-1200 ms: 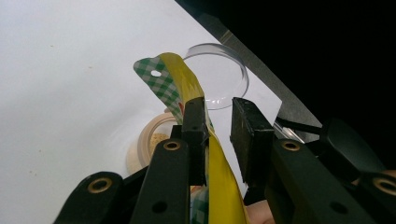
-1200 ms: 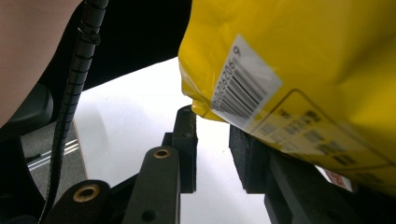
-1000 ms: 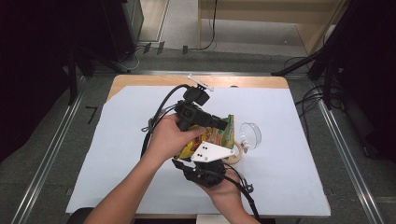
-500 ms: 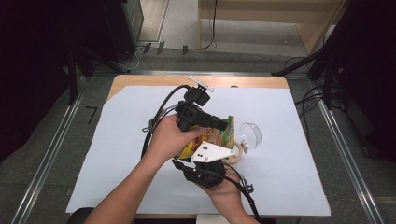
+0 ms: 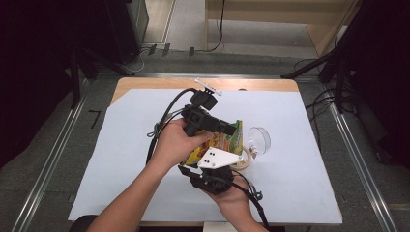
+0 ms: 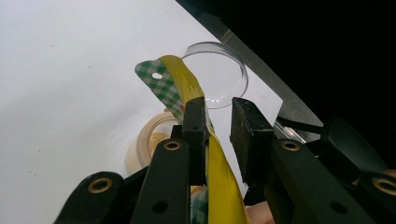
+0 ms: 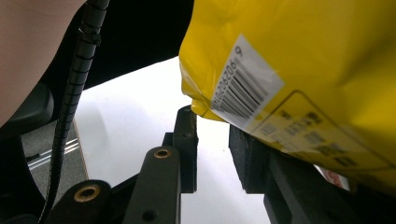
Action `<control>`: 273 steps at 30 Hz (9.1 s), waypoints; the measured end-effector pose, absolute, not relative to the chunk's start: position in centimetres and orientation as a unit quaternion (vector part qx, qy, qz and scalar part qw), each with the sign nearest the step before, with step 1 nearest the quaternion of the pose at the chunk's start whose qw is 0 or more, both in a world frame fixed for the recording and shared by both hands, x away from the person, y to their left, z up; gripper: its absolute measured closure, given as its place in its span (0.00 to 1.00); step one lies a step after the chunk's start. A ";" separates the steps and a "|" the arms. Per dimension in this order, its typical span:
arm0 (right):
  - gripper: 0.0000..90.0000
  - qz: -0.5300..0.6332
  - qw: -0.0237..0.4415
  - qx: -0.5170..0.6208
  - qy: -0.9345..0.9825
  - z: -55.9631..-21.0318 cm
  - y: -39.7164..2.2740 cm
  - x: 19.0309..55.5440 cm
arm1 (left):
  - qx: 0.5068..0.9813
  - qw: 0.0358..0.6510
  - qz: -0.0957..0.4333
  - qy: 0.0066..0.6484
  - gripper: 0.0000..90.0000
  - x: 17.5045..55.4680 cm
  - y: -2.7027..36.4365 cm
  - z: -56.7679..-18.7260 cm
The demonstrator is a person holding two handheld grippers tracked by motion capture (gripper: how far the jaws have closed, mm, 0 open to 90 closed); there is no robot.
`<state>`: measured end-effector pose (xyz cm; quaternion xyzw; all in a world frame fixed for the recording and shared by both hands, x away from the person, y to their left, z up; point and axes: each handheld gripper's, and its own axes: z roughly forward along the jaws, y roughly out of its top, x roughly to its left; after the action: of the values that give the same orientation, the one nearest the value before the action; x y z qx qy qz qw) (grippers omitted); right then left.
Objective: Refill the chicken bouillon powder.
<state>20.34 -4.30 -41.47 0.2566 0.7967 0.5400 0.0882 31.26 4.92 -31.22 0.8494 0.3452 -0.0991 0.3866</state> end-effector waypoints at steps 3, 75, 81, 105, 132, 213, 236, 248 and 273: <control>0.82 0.541 0.086 0.257 0.796 -41.4 -4.3 20.3 | 0.850 0.388 -0.099 0.344 0.84 31.2 4.9 -31.2; 0.82 0.557 0.091 0.260 0.784 -41.4 -4.5 20.3 | 0.852 0.390 -0.088 0.339 0.84 31.0 4.6 -30.7; 0.82 0.552 0.087 0.260 0.788 -41.5 -4.5 20.6 | 0.852 0.389 -0.085 0.341 0.84 31.0 4.6 -30.8; 0.81 0.546 0.093 0.256 0.793 -41.4 -4.5 20.4 | 0.850 0.392 -0.091 0.341 0.84 31.0 4.6 -30.8; 0.81 0.545 0.088 0.264 0.791 -41.4 -4.4 20.4 | 0.852 0.386 -0.096 0.342 0.85 31.3 4.5 -31.1; 0.77 0.531 0.084 0.269 0.799 -41.2 -4.6 21.4 | 0.853 0.385 -0.102 0.337 0.84 32.3 4.1 -31.2; 0.80 0.542 0.085 0.272 0.791 -41.5 -4.7 21.1 | 0.859 0.378 -0.092 0.334 0.86 31.7 3.7 -31.1; 0.80 0.546 0.085 0.270 0.789 -41.2 -4.5 20.8 | 0.860 0.376 -0.088 0.334 0.86 31.4 3.8 -30.8; 0.80 0.548 0.097 0.262 0.788 -41.3 -4.3 20.4 | 0.862 0.373 -0.088 0.331 0.86 30.9 3.9 -30.6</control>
<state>20.40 -4.33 -41.26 0.2619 0.7883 0.5482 0.0971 30.88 3.91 -30.65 0.8621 0.3309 -0.0883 0.3735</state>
